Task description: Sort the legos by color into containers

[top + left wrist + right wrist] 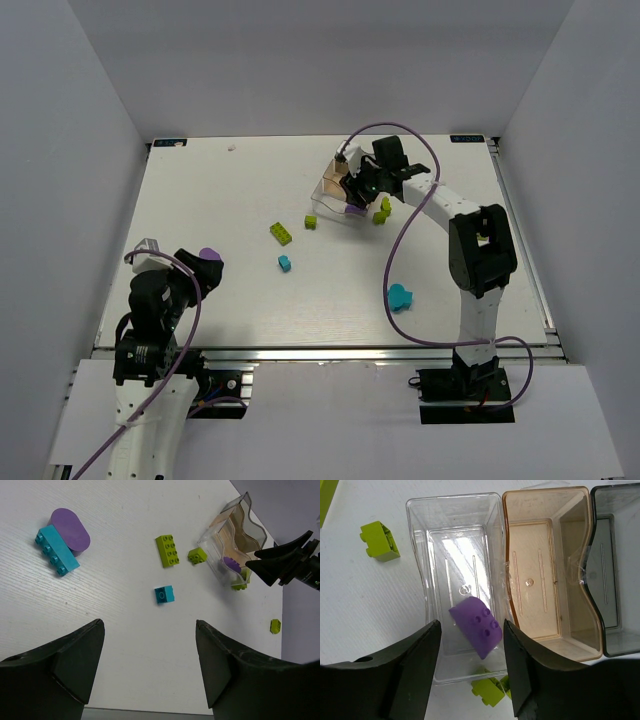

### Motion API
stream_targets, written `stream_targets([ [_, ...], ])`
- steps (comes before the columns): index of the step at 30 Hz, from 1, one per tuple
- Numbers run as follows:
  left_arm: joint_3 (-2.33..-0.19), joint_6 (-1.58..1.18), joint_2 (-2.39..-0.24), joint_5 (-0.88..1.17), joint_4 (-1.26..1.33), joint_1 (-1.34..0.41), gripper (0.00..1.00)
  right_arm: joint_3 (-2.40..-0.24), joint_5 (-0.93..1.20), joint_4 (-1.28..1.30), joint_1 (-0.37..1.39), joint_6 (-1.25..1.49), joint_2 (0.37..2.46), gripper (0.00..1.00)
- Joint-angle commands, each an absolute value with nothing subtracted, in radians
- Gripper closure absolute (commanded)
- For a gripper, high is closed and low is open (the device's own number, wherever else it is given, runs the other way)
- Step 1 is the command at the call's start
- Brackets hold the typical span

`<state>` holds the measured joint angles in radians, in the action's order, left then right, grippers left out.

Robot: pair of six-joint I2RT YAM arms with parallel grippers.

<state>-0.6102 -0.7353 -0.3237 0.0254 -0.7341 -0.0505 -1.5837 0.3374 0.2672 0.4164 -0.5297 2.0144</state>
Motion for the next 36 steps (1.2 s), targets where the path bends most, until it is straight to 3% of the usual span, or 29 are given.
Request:
stream_targets([
  [1,-0.603,-0.739,-0.327,0.014,-0.739,-0.052,0.17,-1.621,0.359,0.27,0.414,-0.529,2.022,0.41],
  [6,-0.606,-0.739,-0.333,0.014,-0.739,-0.052,0.17,-1.637,0.377,0.276,0.414,-0.525,1.99,0.4],
  [8,-0.607,-0.749,-0.339,0.014,-0.741,-0.051,0.17,-1.641,0.405,0.296,0.414,-0.547,1.952,0.29],
  [9,-0.607,-0.756,-0.347,0.015,-0.739,-0.052,0.18,-1.634,0.446,0.317,0.414,-0.592,1.913,0.14],
  [12,-0.609,-0.768,-0.362,0.02,-0.73,-0.052,0.25,-1.568,0.515,0.307,0.413,-0.64,1.835,0.1],
  [13,-0.609,-0.77,-0.37,0.024,-0.726,-0.052,0.29,-1.534,0.564,0.287,0.414,-0.647,1.804,0.11],
  [14,-0.609,-0.77,-0.38,0.032,-0.712,-0.052,0.45,-1.461,0.589,0.266,0.413,-0.652,1.745,0.11],
  [17,-0.617,-0.773,-0.435,0.052,-0.7,-0.052,0.71,-1.401,0.728,0.297,0.413,-0.705,1.674,0.11],
  [21,-0.647,-0.801,-0.546,0.014,-0.747,-0.052,0.77,-1.344,0.857,0.425,0.423,-0.749,1.623,0.2],
  [23,-0.666,-0.81,-0.571,-0.053,-0.779,-0.052,0.76,-1.307,0.88,0.425,0.433,-0.738,1.582,0.37],
  [25,-0.684,-0.828,-0.603,-0.096,-0.805,-0.051,0.64,-1.252,0.873,0.419,0.46,-0.723,1.546,0.5],
  [27,-0.695,-0.836,-0.629,-0.146,-0.837,-0.052,0.53,-1.215,0.859,0.405,0.485,-0.707,1.526,0.51],
  [29,-0.704,-0.835,-0.679,-0.172,-0.856,-0.052,0.38,-1.166,0.839,0.373,0.498,-0.67,1.502,0.44],
  [31,-0.706,-0.822,-0.724,-0.179,-0.857,-0.052,0.29,-1.141,0.825,0.359,0.509,-0.652,1.496,0.26],
  [33,-0.712,-0.801,-0.804,-0.186,-0.845,-0.052,0.29,-1.137,0.822,0.354,0.509,-0.647,1.496,0.12],
  [36,-0.732,-0.764,-0.923,-0.187,-0.816,-0.052,0.28,-1.141,0.811,0.354,0.509,-0.647,1.503,0.11],
])
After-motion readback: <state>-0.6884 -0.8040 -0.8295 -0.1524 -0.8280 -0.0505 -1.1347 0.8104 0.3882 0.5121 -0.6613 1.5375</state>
